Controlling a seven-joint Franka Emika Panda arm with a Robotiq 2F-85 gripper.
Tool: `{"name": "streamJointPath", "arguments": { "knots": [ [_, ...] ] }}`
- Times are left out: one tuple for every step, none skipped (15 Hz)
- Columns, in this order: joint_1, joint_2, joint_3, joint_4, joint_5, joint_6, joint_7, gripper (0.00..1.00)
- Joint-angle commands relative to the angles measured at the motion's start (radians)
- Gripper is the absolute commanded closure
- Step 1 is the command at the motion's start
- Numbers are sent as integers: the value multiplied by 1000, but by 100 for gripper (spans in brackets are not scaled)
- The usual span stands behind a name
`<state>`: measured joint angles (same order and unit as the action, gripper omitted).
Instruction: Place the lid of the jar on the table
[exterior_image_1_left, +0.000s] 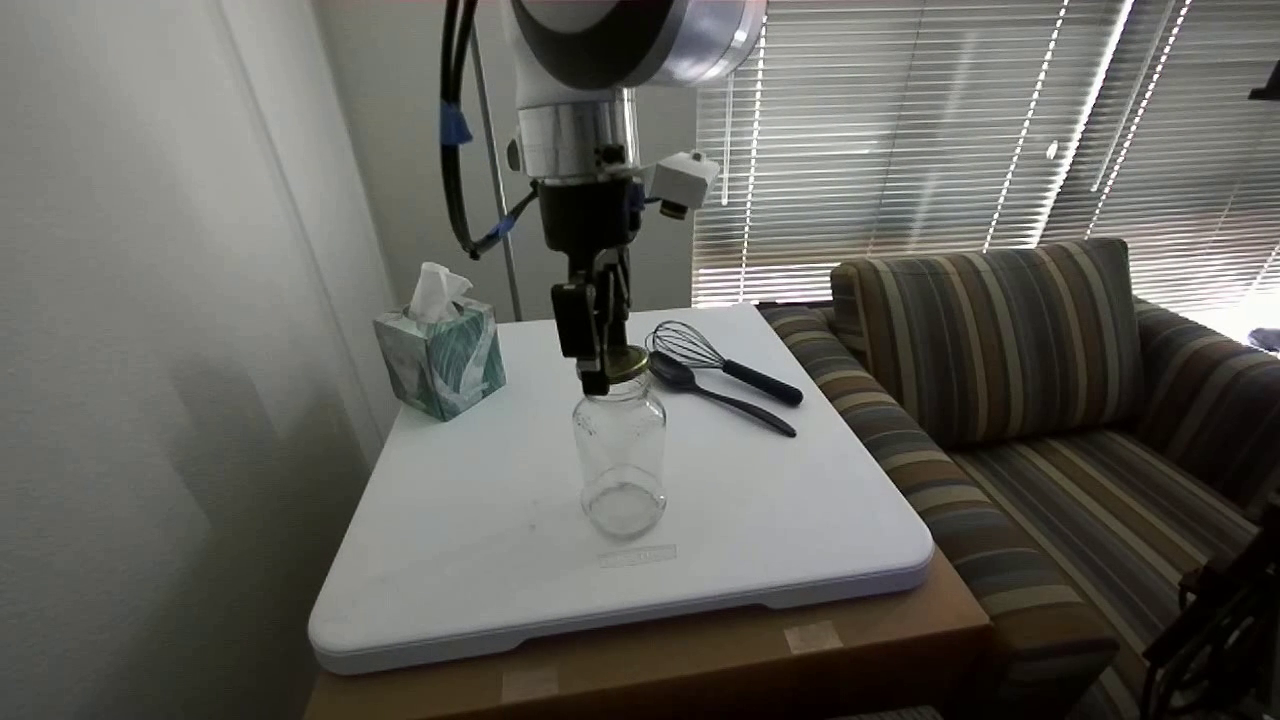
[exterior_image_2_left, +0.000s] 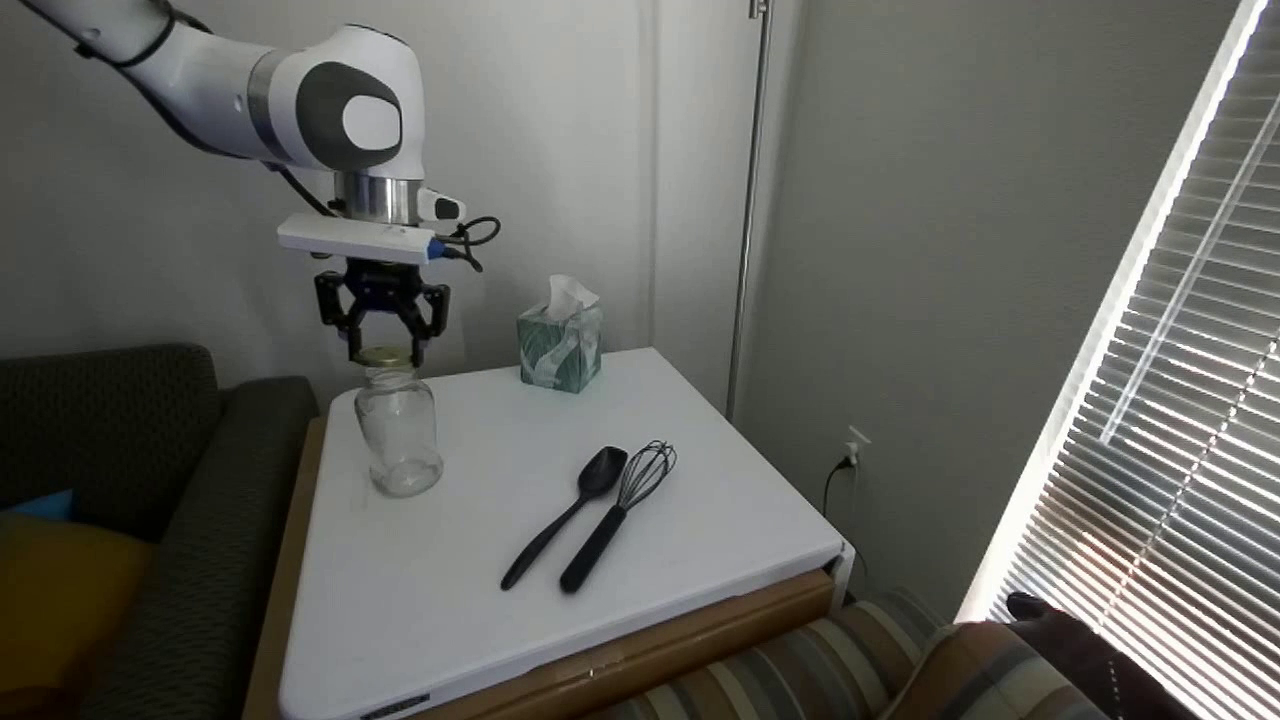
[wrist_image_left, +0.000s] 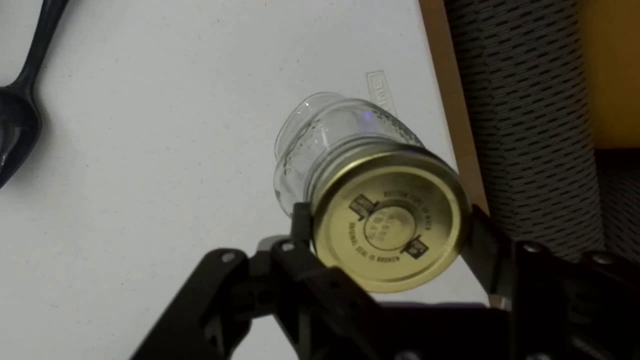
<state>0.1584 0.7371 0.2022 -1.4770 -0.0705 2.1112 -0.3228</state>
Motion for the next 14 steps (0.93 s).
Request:
{"name": "streamJointPath", "arguments": {
  "knots": [
    [14, -30, -16, 16, -30, -36, -12, 52],
    [13, -35, -18, 18, -33, -31, -9, 52],
    [8, -44, -20, 16, -34, -21, -10, 52],
    [1, -56, -23, 7, -31, -9, -9, 52],
    [-3, -67, -29, 0, -32, -1, -6, 52],
    [-12, -80, -36, -12, -27, 13, -4, 52],
    [-20, -94, -46, -27, -27, 26, -3, 52],
    [-27, -106, -57, -43, -27, 40, 6, 52],
    [-36, -117, -66, -62, -22, 66, 15, 52],
    [-46, -129, -75, -88, -18, 101, 26, 52],
    [-61, -143, -80, -134, -2, 179, 47, 52],
    [-70, -152, -89, -177, 5, 249, 78, 52],
    [-78, -167, -101, -242, 14, 333, 123, 52],
    [-78, -175, -119, -297, 10, 407, 172, 52]
  ]
}}
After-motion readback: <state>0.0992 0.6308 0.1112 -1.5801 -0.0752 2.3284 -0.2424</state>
